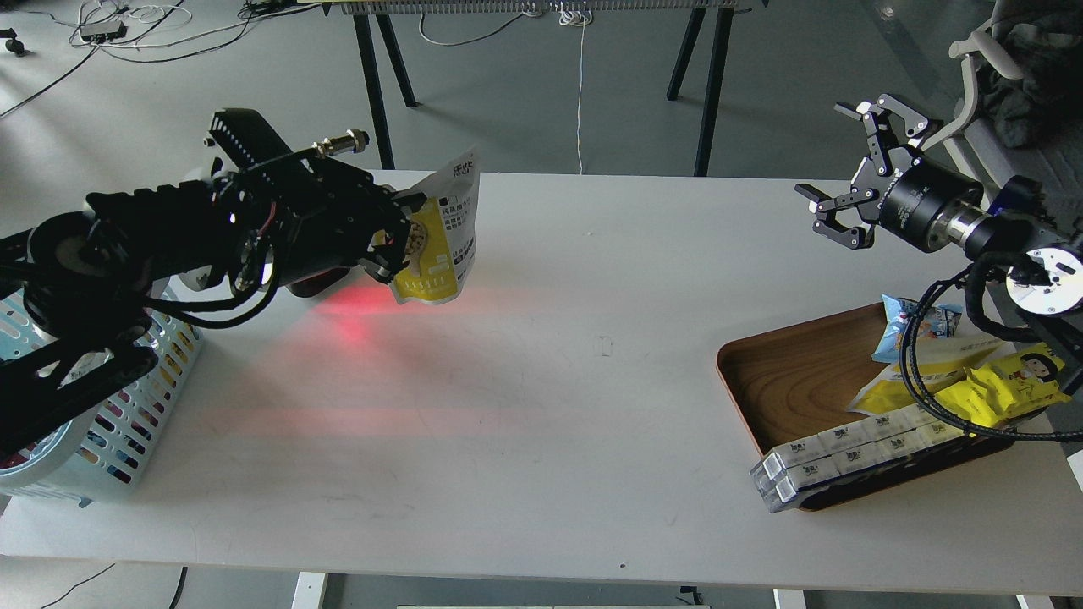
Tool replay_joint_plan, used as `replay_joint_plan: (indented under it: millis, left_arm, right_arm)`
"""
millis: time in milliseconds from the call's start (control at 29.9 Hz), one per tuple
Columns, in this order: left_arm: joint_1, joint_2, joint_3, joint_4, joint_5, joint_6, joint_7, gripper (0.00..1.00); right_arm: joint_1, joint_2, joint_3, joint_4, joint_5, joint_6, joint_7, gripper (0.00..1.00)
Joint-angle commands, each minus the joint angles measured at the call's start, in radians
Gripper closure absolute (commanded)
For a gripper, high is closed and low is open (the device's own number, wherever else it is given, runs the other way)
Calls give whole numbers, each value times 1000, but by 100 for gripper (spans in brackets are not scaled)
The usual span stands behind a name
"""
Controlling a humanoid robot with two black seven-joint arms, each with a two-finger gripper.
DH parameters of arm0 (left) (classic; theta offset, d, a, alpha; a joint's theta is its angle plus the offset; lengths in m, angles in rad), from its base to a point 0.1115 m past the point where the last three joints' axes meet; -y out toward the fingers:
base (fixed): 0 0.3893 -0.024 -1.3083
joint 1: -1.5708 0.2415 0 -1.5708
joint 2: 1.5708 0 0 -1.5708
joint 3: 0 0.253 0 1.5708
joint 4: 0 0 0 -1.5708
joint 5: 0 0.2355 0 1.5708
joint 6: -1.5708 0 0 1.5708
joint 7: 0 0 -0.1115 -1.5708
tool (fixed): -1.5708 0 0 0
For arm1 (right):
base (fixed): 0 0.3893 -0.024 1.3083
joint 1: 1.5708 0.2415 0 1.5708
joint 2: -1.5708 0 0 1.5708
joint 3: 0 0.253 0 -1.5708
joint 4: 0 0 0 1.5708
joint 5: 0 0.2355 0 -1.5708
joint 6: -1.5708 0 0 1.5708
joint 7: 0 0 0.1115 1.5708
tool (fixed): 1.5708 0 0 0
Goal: Scan snack and place in basket
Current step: 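Move the packet over the blue basket and release it with the left gripper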
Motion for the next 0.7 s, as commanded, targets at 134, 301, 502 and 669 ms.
replay_joint_plan:
  millis: [134,301,502,669]
  left_arm:
    - [4,51,-228,3,0,0,-72,98]
    - [10,201,-293,42,0,0,-86,98]
    - [17,437,-281,134,-141,123,-140,98]
    - [31,557,-214,250,-184,238,-217,98]
  right_arm:
    - [0,0,2,0,-1,0,0,1]
    - [1,0,46,-1,0,0,-3,1]
    - [5,2,112,0,0,0,-6,1]
    - [27,18,135,0,0,0,-8,1]
